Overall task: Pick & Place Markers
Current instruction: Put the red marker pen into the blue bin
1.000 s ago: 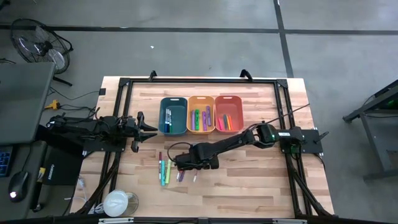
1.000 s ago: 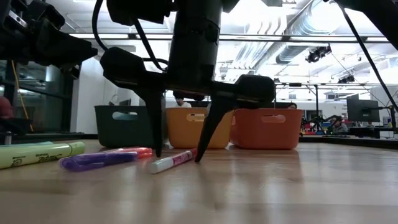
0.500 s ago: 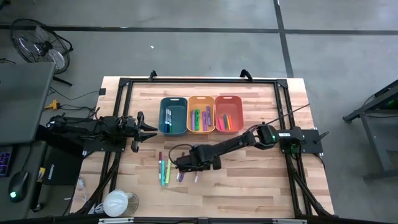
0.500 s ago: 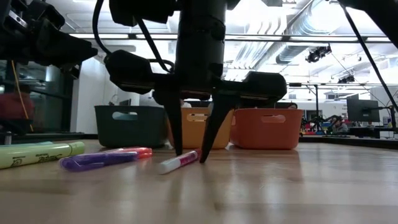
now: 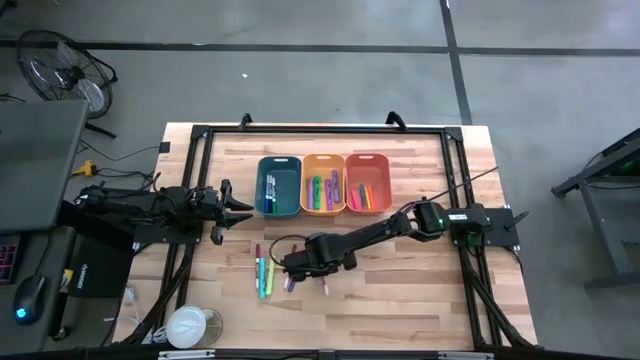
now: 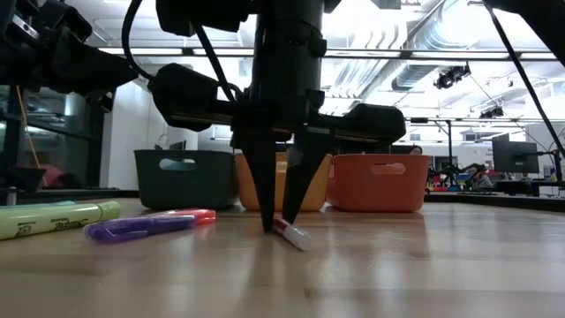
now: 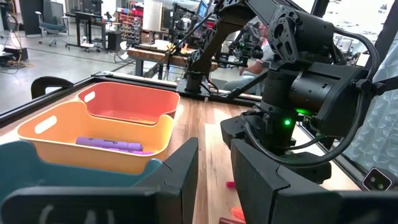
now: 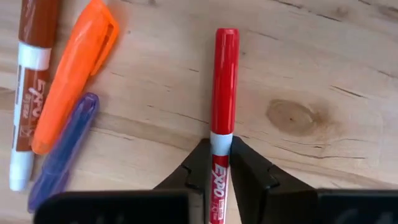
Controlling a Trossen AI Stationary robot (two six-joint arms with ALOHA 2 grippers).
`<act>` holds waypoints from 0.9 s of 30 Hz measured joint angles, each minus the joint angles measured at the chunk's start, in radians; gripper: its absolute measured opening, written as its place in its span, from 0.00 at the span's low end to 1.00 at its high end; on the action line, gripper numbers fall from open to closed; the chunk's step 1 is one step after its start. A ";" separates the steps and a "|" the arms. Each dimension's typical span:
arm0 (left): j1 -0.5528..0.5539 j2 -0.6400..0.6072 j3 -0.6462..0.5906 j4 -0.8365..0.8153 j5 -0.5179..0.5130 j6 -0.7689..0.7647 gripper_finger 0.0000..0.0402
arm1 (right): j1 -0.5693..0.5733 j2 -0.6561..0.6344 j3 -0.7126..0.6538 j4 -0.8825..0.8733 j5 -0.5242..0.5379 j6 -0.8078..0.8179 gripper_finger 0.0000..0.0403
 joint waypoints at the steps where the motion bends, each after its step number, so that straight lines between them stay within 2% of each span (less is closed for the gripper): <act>1: 0.000 0.000 0.000 0.000 0.000 0.000 0.23 | 0.000 0.000 0.000 0.001 -0.001 -0.012 0.08; 3: 0.000 0.000 0.000 0.000 0.000 0.000 0.23 | 0.000 0.000 0.000 0.003 -0.002 -0.038 0.06; 16: 0.000 0.000 0.000 0.000 0.000 0.000 0.23 | -0.001 -0.001 0.003 0.030 -0.026 -0.157 0.05; 27: 0.000 0.000 0.000 0.000 0.000 0.000 0.23 | -0.013 0.017 0.147 -0.072 0.009 -0.346 0.05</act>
